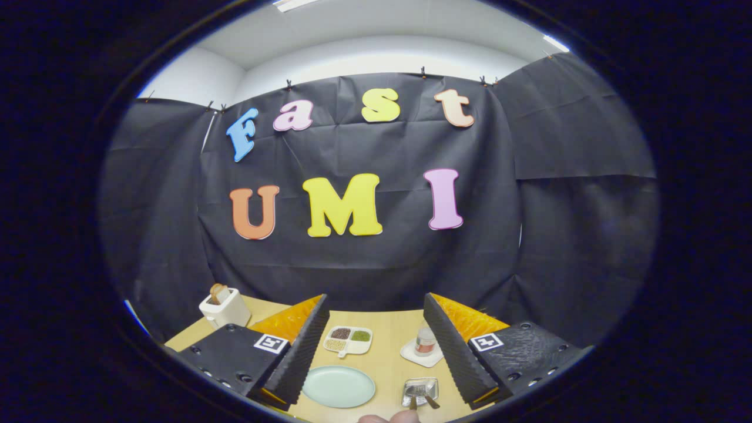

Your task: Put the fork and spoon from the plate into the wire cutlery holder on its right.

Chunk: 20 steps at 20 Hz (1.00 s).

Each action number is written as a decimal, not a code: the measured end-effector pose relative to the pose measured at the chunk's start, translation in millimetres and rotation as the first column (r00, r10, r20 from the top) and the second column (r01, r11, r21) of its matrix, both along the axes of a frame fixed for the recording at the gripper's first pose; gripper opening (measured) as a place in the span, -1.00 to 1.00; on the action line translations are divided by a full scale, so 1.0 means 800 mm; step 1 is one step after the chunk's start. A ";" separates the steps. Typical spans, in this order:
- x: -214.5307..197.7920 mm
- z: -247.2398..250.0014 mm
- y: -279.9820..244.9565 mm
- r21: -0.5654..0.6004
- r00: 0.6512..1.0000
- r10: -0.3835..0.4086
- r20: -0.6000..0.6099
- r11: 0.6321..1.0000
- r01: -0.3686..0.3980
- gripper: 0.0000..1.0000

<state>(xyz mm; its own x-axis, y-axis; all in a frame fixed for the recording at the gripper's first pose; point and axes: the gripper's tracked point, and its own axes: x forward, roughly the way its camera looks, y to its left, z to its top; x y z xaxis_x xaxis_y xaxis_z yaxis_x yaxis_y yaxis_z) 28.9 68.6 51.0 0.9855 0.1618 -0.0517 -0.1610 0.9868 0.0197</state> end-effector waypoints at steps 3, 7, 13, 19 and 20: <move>0.000 0.000 0.000 -0.025 1.000 0.001 0.004 1.000 -0.001 0.92; 0.000 0.013 -0.003 -0.021 0.999 -0.005 0.034 1.000 0.006 0.93; -0.001 0.011 0.000 -0.005 1.000 -0.001 0.011 1.000 0.001 0.93; 0.002 0.016 0.003 -0.016 1.000 0.002 0.024 1.000 -0.002 0.93; 0.003 0.016 0.005 -0.016 1.000 0.003 0.026 1.000 -0.003 0.93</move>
<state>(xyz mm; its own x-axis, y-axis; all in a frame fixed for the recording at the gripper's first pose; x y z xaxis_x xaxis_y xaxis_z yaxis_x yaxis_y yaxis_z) 31.2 72.3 63.8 0.9860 0.1642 -0.0291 -0.1643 0.9864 -0.0006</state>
